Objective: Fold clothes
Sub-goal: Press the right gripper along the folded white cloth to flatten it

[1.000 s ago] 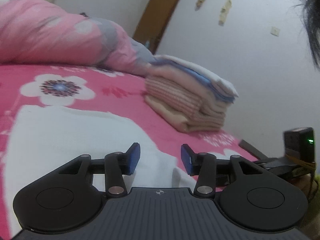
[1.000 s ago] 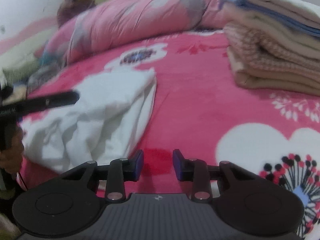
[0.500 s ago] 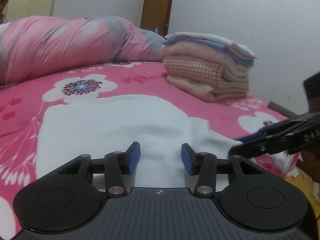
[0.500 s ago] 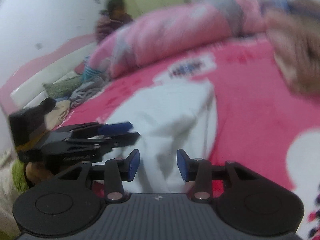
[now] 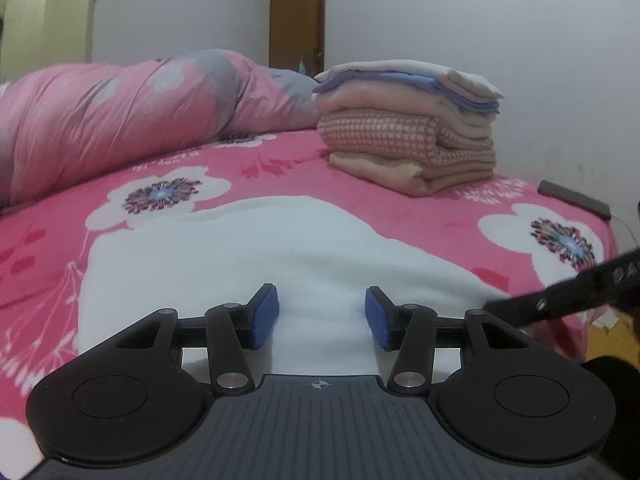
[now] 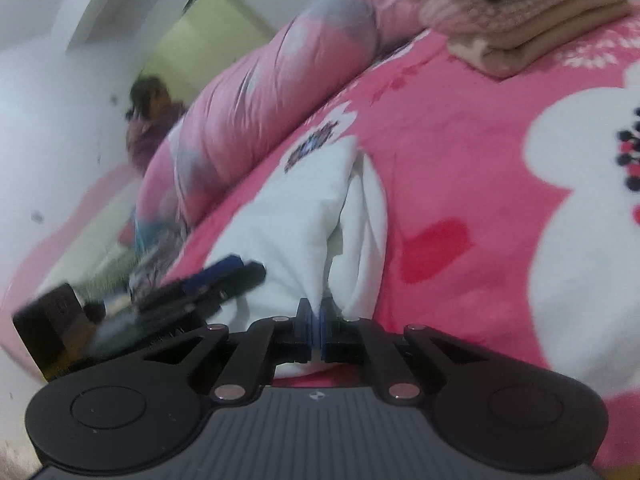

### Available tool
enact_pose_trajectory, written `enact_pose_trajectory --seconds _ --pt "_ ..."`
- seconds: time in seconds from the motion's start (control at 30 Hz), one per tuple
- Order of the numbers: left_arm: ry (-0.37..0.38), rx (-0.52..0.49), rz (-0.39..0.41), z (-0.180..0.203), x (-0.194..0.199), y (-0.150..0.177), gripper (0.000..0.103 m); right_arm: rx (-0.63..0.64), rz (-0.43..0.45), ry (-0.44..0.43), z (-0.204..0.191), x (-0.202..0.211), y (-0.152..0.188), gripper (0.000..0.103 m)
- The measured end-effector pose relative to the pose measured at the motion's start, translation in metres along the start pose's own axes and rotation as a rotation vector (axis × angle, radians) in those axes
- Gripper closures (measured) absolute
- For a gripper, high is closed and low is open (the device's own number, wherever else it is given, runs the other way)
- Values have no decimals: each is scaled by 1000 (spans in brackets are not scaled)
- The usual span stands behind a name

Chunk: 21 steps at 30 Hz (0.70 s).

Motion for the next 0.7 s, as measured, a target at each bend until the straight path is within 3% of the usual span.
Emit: enact_pose_trajectory --seconds 0.23,0.43,0.6,0.7 --pt "4 32 3 -4 -2 3 50 7 52 66 -9 27 -8 100" --pt "-5 42 0 -3 -2 3 50 278 169 110 -60 18 -38 100" --pt "-8 56 -22 -5 4 -3 50 496 68 117 -81 -48 -54 99" --pt "0 95 -16 -11 14 -6 50 592 -62 257 -62 -91 -54 99"
Point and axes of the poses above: each gripper's, at about its wrist camera, not at the fingertips, and x roughly against the way its jaws point, z to its right, y to its underside, the point moved 2 cm from there along -x, roughly the way its jaws point, and after that the axes turned 1 degree about -y, right-handed, at the moved point
